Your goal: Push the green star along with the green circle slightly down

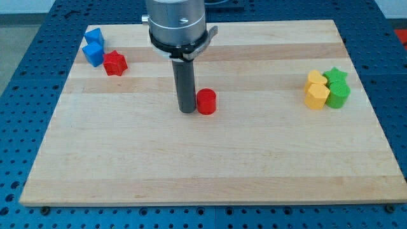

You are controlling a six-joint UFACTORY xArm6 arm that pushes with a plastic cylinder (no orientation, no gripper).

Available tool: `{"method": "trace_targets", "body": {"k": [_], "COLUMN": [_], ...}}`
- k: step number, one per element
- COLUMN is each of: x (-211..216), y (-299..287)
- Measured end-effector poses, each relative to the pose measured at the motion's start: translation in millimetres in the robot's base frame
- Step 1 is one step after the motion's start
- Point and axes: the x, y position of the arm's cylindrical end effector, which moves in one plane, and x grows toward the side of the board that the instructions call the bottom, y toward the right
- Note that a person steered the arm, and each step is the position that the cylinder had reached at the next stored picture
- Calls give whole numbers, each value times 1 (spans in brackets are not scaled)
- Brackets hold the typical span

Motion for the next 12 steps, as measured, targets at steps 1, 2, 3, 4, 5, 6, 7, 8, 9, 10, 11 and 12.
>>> {"method": "trace_targets", "body": {"k": [1, 2, 3, 4, 5, 6, 7, 8, 9, 10, 11, 12], "x": [-48, -76, -95, -103, -103, -103, -99, -98, -98, -85, -75, -74], "y": [14, 63, 104, 161, 190, 203, 236, 247, 261, 289, 300, 300]}}
